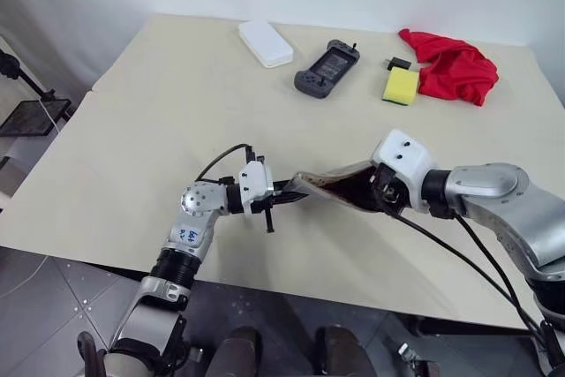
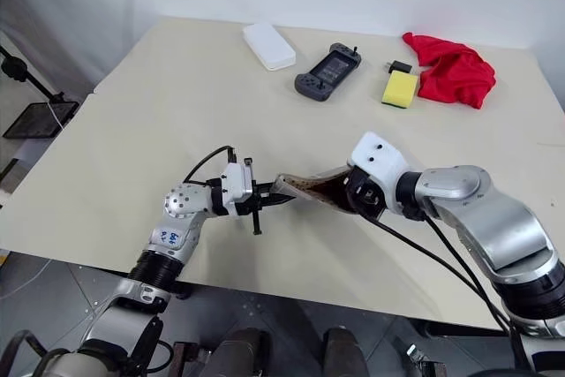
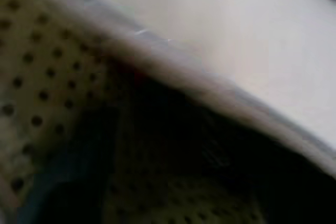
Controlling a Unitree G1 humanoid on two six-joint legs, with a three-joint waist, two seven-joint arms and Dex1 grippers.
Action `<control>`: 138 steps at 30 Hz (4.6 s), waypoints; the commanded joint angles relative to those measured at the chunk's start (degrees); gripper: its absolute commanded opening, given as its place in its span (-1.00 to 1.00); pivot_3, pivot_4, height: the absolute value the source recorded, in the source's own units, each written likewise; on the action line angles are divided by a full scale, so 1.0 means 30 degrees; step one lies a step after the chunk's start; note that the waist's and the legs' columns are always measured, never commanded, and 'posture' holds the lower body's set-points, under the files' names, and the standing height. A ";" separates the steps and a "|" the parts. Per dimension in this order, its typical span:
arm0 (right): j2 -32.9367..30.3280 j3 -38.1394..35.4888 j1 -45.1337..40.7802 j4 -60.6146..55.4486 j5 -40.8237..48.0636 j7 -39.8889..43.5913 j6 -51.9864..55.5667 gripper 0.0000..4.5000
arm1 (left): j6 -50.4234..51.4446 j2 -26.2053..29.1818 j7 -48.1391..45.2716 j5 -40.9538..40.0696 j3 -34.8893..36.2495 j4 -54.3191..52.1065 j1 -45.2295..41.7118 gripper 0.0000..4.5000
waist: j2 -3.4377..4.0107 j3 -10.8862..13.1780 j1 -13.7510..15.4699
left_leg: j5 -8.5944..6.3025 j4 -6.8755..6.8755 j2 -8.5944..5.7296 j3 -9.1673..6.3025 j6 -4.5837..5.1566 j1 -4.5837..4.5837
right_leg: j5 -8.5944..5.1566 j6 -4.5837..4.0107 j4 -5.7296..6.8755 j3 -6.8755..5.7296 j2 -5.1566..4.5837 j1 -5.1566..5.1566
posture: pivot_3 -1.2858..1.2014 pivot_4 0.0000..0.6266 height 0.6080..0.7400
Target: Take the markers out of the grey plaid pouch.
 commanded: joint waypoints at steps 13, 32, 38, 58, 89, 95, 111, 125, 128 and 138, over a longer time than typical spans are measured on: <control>0.2105 0.4956 -0.3732 0.2575 -0.4592 0.1139 -0.1673 0.86 | 0.5340 0.0046 -0.2292 -0.2231 0.0621 -0.1111 -0.0595 -1.00 | 0.0001 -0.0001 -0.0074 | 0.0007 0.0000 0.0013 -0.0001 -0.0008 0.0005 | 0.0000 -0.0001 0.0008 0.0009 0.0017 -0.0011 | 0.03 -0.52 1.00; 0.2756 0.7691 -0.5393 0.6471 -0.8024 0.5111 -0.3536 -0.57 | 0.5338 -0.0183 -0.2269 -0.2051 0.1046 -0.0827 -0.0711 -1.00 | 0.0001 -0.0002 -0.0067 | 0.0008 0.0005 0.0006 -0.0006 -0.0010 0.0005 | 0.0000 -0.0001 0.0011 0.0005 0.0011 -0.0011 | 0.03 -0.52 1.00; 0.1837 0.6274 -0.4522 0.5370 -0.8507 0.5743 -0.5978 -0.69 | 0.5578 -0.0367 -0.1427 -0.2127 0.1805 -0.0813 -0.0776 -1.00 | 0.0001 -0.0002 -0.0039 | 0.0009 0.0004 0.0001 -0.0015 -0.0012 0.0003 | 0.0000 -0.0001 0.0004 -0.0004 0.0006 -0.0008 | 0.03 -0.52 1.00; 0.0729 0.0887 -0.1539 0.5721 -0.6918 0.6705 -1.5145 -0.71 | 0.7859 -0.0084 0.0082 -0.2303 0.2364 -0.1580 -0.0291 -1.00 | -0.0001 0.0000 -0.0037 | 0.0011 0.0003 0.0007 -0.0010 -0.0016 0.0001 | 0.0000 -0.0001 0.0007 -0.0006 0.0012 -0.0007 | 0.03 -0.52 1.00; 0.2568 -1.1075 -0.0418 0.3902 1.1094 0.2815 -0.3253 -0.72 | 0.7662 -0.0155 -0.0184 -0.2448 0.2420 -0.1778 -0.0330 -1.00 | -0.0005 0.0002 0.0027 | 0.0031 0.0010 0.0013 -0.0080 -0.0033 0.0000 | 0.0023 -0.0008 -0.0021 -0.0043 0.0008 0.0043 | 0.03 -0.52 1.00; -0.2552 -1.1779 0.1011 0.9075 0.8151 0.1874 -0.1193 -0.72 | 0.6480 0.0171 -0.1079 -0.1989 0.1850 -0.1939 0.0021 -1.00 | -0.0002 0.0001 0.0370 | 0.0038 -0.0026 -0.0025 -0.0072 -0.0010 -0.0009 | 0.0023 -0.0009 -0.0056 -0.0046 -0.0030 0.0041 | 0.03 -0.52 1.00; -0.4204 -0.7413 0.6240 1.1546 0.1029 0.0620 -0.0691 -0.17 | 0.6587 0.0312 -0.1917 -0.2269 0.1241 -0.2746 0.0309 -1.00 | 0.0075 0.0009 -0.0012 | 0.0055 -0.0004 0.0008 0.0050 0.0023 0.0028 | 0.0036 0.0011 0.0010 0.0034 -0.0005 0.0025 | 0.03 -0.52 1.00; -0.2873 -1.2459 0.6127 1.0090 0.2570 0.6330 -1.1860 0.99 | 0.4563 0.0490 -0.1200 -0.1714 0.1788 -0.1410 -0.0248 -1.00 | 0.0068 0.0012 -0.0004 | 0.0054 -0.0003 0.0010 0.0057 0.0023 0.0042 | 0.0044 0.0026 -0.0006 0.0041 0.0007 0.0040 | 0.03 -0.52 1.00; -0.2460 -1.2402 0.6473 0.7073 0.4350 0.7291 -1.1063 0.82 | 0.3683 0.0510 -0.0846 -0.1435 0.1953 -0.0676 -0.0549 -1.00 | 0.0068 0.0012 0.0000 | 0.0054 -0.0003 0.0019 0.0053 0.0023 0.0043 | 0.0044 0.0025 -0.0004 0.0040 0.0014 0.0037 | 0.03 -0.52 1.00; -0.2439 -0.8976 0.3649 0.1148 0.6916 0.5650 -0.6767 -0.57 | 0.2588 0.0320 -0.0800 -0.1054 0.1703 -0.0016 -0.0741 -1.00 | 0.0065 0.0014 0.0058 | 0.0056 0.0011 0.0009 0.0042 0.0019 0.0037 | 0.0057 0.0024 -0.0021 0.0045 0.0002 0.0035 | 0.03 -0.52 1.00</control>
